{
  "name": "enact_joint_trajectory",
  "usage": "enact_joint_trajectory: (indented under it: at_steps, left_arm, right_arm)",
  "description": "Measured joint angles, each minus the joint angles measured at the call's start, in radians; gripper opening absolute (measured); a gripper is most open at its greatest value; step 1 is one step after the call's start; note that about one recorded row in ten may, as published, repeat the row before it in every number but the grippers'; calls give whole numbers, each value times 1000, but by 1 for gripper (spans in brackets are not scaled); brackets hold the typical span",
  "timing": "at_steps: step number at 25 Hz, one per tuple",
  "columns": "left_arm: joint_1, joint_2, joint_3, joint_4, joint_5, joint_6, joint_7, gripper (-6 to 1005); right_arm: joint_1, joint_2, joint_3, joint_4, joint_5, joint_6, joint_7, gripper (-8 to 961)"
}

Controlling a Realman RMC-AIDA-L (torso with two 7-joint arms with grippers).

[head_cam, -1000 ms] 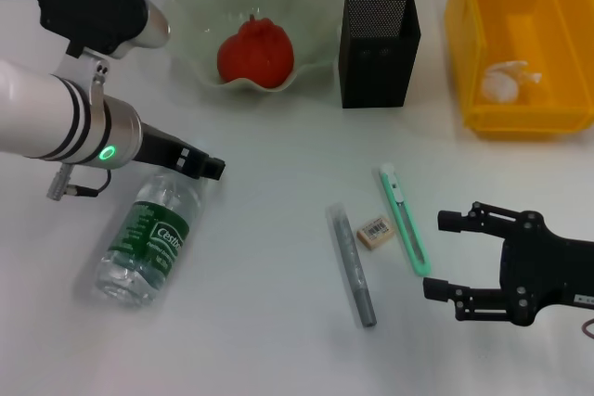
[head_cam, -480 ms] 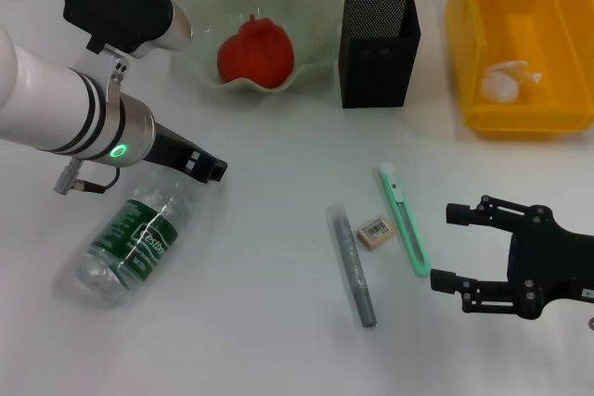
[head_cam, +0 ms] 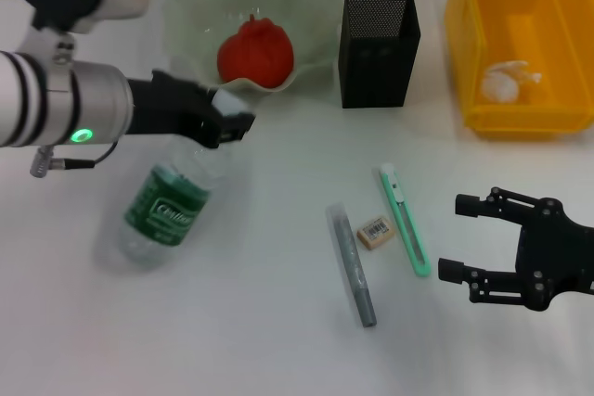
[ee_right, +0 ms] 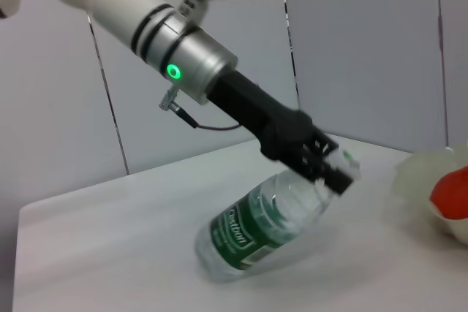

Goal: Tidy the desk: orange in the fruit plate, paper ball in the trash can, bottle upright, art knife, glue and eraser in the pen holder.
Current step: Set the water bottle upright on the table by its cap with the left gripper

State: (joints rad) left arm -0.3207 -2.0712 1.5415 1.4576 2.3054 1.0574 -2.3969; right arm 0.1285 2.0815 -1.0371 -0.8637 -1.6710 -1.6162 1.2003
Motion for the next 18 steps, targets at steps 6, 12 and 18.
enact_joint_trajectory:
  at_steps: [6,12,18]
  left_arm:
    - [115,1,-96,-25,-426,-18,520,449]
    - [127,2,-130,-129,-612,-13,753,446]
    - [99,3,-137,-170,-628,-8,777,445]
  right_arm:
    - [3,0,9,-3,1,-7,9,837]
    - [7,-1,9,-6,1,-7,25,837]
    - [6,-2,10,-16,1,-14,42,837]
